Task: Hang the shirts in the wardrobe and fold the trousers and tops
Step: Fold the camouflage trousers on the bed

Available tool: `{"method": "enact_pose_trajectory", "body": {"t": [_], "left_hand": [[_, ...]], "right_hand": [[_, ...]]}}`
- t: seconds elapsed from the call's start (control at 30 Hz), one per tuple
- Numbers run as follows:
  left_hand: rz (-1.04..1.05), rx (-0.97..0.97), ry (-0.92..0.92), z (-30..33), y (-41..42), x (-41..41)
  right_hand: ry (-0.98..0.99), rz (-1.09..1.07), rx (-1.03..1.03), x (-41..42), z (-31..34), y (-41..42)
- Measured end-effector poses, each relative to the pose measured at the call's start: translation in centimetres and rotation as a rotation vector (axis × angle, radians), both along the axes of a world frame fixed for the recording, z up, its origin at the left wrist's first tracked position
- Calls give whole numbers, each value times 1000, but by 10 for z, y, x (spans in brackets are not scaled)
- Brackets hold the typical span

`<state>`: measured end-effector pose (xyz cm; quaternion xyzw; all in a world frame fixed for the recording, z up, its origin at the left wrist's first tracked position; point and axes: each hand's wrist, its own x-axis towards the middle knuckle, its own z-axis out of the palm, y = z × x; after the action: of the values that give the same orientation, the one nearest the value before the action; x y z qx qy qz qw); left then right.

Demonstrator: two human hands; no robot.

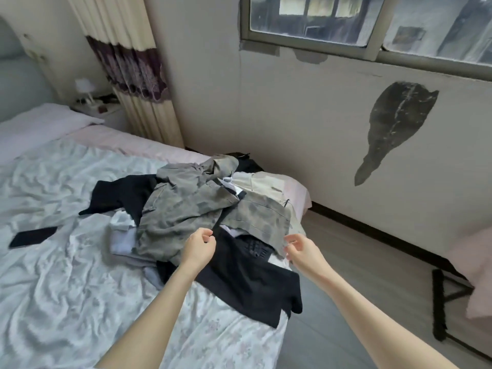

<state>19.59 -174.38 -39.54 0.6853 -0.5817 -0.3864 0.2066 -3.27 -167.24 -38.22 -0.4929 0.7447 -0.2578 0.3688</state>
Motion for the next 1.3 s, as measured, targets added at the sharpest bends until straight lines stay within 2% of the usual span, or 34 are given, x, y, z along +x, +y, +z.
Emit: {"method": "enact_pose_trajectory", "body": {"t": [0.17,0.3,0.37,0.43,0.57,0.7,0.77,0.87,0.97,1.07,1.17,1.23,1.3], "left_hand": [[56,78,-123,-48,-96,6],[55,153,-191,-88,-184,6],[56,157,-252,-115,-248,8],[69,145,-342,-131,-297,14],[124,123,-467,-163,-383,30],[191,174,-649,-189,-451,55],[332,273,-662,-206,-470,65],[450,325,-776,-238,-476,69],[465,142,-745,-245,-474,68],[530,-123,-501,-214,-459,65],[447,-410,-343,-177,-428,52],[385,-478,-286,-149,-397,36],[326,-486,-230,-126,-357,17]], "right_hand": [[46,107,76,10,-50,-137],[-5,226,133,30,-96,-247],[-35,248,97,43,-124,-316],[-72,244,10,54,-139,-367],[-173,171,-1,73,-168,-474],[-160,9,113,79,-198,-564],[-95,-34,176,81,-218,-595],[-44,-115,297,83,-256,-614],[-75,-92,319,73,-272,-607],[-92,-10,84,58,-252,-586],[-123,15,-179,59,-220,-551],[-151,34,-297,57,-192,-516],[-138,86,-322,52,-170,-474]]}}
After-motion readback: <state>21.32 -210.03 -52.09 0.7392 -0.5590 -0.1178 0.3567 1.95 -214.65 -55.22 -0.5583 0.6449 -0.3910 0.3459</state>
